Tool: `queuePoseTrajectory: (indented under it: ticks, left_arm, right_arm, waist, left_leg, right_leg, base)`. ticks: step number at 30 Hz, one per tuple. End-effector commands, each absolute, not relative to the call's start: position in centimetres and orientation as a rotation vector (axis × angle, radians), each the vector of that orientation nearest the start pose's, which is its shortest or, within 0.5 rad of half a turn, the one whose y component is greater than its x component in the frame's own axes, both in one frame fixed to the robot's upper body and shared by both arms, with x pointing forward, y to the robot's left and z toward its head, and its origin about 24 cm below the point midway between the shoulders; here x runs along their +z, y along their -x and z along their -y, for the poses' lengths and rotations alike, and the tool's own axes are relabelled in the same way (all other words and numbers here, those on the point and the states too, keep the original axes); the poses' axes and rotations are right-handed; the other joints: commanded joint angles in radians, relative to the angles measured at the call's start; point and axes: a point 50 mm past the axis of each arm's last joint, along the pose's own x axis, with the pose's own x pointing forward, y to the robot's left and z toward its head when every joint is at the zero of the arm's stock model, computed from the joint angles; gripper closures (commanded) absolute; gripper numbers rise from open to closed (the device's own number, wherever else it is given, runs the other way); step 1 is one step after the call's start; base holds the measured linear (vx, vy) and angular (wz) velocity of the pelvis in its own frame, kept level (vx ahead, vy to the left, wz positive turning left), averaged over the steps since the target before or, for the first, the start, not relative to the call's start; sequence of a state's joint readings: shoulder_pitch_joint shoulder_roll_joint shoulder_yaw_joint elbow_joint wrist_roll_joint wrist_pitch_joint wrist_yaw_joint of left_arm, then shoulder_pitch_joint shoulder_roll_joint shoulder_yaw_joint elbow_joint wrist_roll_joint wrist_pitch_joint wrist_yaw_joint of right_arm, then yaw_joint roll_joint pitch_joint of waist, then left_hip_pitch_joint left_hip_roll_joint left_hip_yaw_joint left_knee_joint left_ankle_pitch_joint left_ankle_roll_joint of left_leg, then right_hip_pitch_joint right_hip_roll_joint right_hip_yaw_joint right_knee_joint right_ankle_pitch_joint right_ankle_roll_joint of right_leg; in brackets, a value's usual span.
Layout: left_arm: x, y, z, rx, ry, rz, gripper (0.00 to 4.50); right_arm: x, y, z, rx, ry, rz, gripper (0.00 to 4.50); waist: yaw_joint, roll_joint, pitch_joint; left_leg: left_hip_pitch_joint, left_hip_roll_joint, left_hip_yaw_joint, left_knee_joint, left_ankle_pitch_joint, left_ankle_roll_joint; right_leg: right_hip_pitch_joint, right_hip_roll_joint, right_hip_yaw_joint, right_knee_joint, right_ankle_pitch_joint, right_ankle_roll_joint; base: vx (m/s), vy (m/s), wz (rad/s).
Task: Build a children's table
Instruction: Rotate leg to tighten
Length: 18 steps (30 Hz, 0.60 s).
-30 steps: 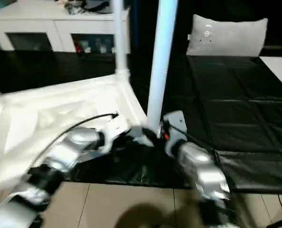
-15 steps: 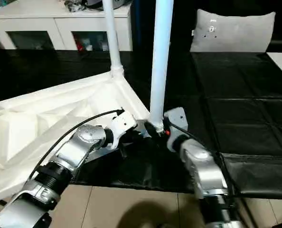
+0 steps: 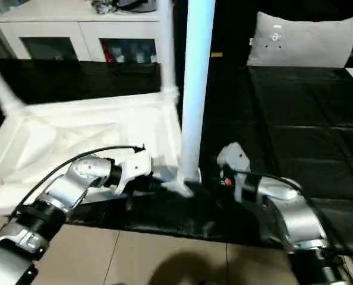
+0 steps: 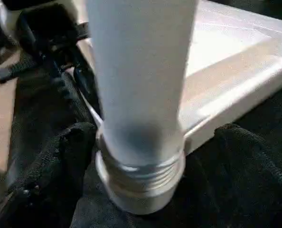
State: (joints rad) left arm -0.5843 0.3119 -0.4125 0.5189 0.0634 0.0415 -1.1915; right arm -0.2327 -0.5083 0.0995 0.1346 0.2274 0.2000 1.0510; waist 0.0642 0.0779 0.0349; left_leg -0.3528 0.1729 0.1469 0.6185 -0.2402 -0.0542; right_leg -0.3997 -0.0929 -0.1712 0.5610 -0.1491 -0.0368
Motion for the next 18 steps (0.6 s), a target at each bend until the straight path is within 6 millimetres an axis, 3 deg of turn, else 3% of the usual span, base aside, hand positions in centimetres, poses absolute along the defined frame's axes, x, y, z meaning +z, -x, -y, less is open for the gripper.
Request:
queuePoseTrajectory:
  ticks: [1,5,8,9,10,11,12,15,18]
  left_arm:
    - [5.1,-29.7,-8.9,-1.59,-0.568,-0.362,4.5]
    - [5.1,-29.2,-9.1,-1.664,-0.595,-0.364,4.5]
    - [5.2,-28.8,-9.5,-1.69,-0.6,-0.367,4.5]
    - [5.2,-28.8,-9.5,-1.69,-0.6,-0.367,4.5]
    - [5.2,-28.6,-9.5,-1.7,-0.598,-0.369,4.5]
    - [5.1,-28.5,-9.5,-1.7,-0.596,-0.369,4.5]
    - [5.0,-28.5,-9.5,-1.7,-0.597,-0.369,4.5]
    - [4.9,-28.4,-9.7,-1.691,-0.591,-0.367,4.5]
    - [4.9,-28.3,-9.8,-1.687,-0.576,-0.366,4.5]
  right_arm:
    - [7.0,-26.8,17.7,1.197,0.214,-0.257,0.09]
    - [7.2,-26.7,17.4,1.276,0.184,-0.266,0.37]
    - [7.2,-26.5,16.9,1.337,0.16,-0.269,0.74]
    - [7.2,-26.5,16.9,1.337,0.16,-0.269,0.81]
    - [7.2,-26.4,16.8,1.368,0.154,-0.275,0.95]
    - [7.2,-26.3,16.8,1.382,0.148,-0.277,0.95]
    - [7.1,-26.2,16.7,1.393,0.141,-0.279,0.95]
    - [7.1,-26.0,16.6,1.42,0.122,-0.292,1.32]
    - [7.0,-25.8,16.5,1.438,0.118,-0.304,1.55]
  waist:
    - [0.007,-0.026,-0.065]
    - [0.017,-0.027,-0.064]
    - [0.029,-0.024,-0.064]
    - [0.031,-0.016,-0.064]
    - [0.032,-0.018,-0.065]
    - [0.032,-0.031,-0.066]
    - [0.034,-0.036,-0.067]
    - [0.036,-0.026,-0.066]
    - [0.036,-0.029,-0.065]
  left_leg:
    - [-0.011,0.062,-0.013,-0.07,-0.038,0.151]
    - [-0.01,0.065,-0.011,-0.069,-0.037,0.154]
    - [-0.007,0.068,-0.01,-0.071,-0.039,0.136]
    - [-0.005,0.069,-0.01,-0.071,-0.043,0.13]
    - [-0.007,0.07,-0.012,-0.072,-0.042,0.129]
    - [-0.009,0.069,-0.011,-0.072,-0.038,0.131]
    - [-0.01,0.069,-0.011,-0.071,-0.026,0.136]
    - [-0.008,0.067,-0.008,-0.07,-0.028,0.133]
    - [-0.007,0.066,-0.008,-0.072,-0.04,0.121]
  right_leg:
    - [0.071,-0.083,0.071,-0.055,-0.272,-0.121]
    - [0.067,-0.083,0.073,-0.055,-0.289,-0.115]
    - [0.064,-0.083,0.075,-0.055,-0.299,-0.114]
    - [0.063,-0.083,0.075,-0.056,-0.295,-0.116]
    - [0.066,-0.082,0.076,-0.053,-0.279,-0.119]
    - [0.068,-0.082,0.076,-0.051,-0.27,-0.12]
    - [0.068,-0.084,0.078,-0.048,-0.26,-0.123]
    - [0.064,-0.082,0.077,-0.051,-0.278,-0.121]
    - [0.065,-0.082,0.077,-0.053,-0.3,-0.113]
  base:
    - [0.0,0.0,0.0]
    - [0.0,0.0,0.0]
    - [0.0,0.0,0.0]
    - [0.0,0.0,0.0]
    - [0.0,0.0,0.0]
    - [0.0,0.0,0.0]
    - [0.0,0.0,0.0]
    - [0.0,0.0,0.0]
    - [0.0,0.0,0.0]
